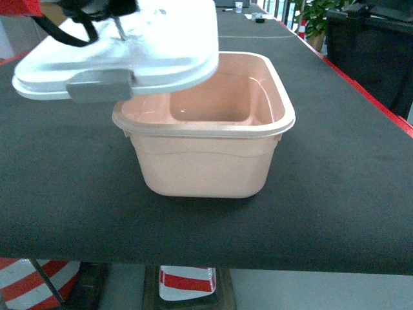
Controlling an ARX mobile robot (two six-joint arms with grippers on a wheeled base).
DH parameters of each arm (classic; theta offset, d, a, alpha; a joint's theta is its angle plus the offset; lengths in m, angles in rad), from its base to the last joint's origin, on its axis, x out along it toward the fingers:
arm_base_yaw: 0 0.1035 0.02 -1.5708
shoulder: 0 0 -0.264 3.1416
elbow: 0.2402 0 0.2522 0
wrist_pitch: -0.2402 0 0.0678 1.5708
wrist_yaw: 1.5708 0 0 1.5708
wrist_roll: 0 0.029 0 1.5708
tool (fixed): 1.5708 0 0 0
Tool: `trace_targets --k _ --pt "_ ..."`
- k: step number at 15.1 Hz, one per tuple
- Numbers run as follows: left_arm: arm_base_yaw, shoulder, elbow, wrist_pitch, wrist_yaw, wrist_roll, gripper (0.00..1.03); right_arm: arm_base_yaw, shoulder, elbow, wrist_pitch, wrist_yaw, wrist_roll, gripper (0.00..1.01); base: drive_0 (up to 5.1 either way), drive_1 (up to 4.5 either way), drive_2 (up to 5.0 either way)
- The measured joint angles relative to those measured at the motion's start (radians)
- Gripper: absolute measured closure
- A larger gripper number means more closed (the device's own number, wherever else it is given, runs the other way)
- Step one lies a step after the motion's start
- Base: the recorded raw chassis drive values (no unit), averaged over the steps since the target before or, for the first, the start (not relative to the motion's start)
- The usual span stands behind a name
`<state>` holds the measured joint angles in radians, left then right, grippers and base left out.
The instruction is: Pick capacitor and pack into box
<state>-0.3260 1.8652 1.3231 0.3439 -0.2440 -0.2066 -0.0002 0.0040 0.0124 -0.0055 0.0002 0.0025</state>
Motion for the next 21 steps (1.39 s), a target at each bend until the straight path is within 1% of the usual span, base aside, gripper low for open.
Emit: trace_targets --k 2,3,4,5,6,8,13,19,20,21 --pt "-0.021 0.01 0.01 -0.019 -0.01 0.0 1.01 0.0 0.0 0.0 0.0 0.0 0.0 0.03 0.0 0.0 0.0" --pt "-0.048 0.022 0.023 -0.04 -0.027 0.0 1.01 0.0 0.0 0.0 0.0 0.0 0.0 0.03 0.0 0.0 0.0" --pt "-0.111 0.051 0.064 -0.083 -0.067 -0.001 1.01 0.0 0.0 0.0 0.0 0.0 0.0 0.03 0.0 0.0 0.0" --pt "-0.156 0.117 0.15 -0.106 -0.126 -0.003 1.01 0.0 0.0 0.0 0.0 0.0 0.0 0.03 0.0 0.0 0.0" --pt "-0.164 0.186 0.19 -0.14 -0.157 -0.003 1.01 0.0 0.0 0.0 0.0 0.0 0.0 0.03 0.0 0.0 0.0" --pt "-0.174 0.214 0.206 -0.151 -0.166 -0.003 1.01 0.0 0.0 0.0 0.0 0.0 0.0 0.03 0.0 0.0 0.0" --pt "-0.182 0.264 0.279 -0.179 -0.164 -0.002 1.01 0.0 0.0 0.0 0.0 0.0 0.0 0.03 0.0 0.0 0.0" --pt "-0.182 0.264 0.278 -0.171 -0.164 0.005 1.01 0.0 0.0 0.0 0.0 0.0 0.0 0.03 0.0 0.0 0.0" --pt "-0.182 0.264 0.274 -0.159 -0.164 0.005 0.99 0.0 0.0 0.0 0.0 0.0 0.0 0.03 0.0 0.0 0.0" --pt "-0.18 0.264 0.271 -0.155 -0.164 0.005 0.91 0.0 0.0 0.0 0.0 0.0 0.0 0.03 0.0 0.0 0.0"
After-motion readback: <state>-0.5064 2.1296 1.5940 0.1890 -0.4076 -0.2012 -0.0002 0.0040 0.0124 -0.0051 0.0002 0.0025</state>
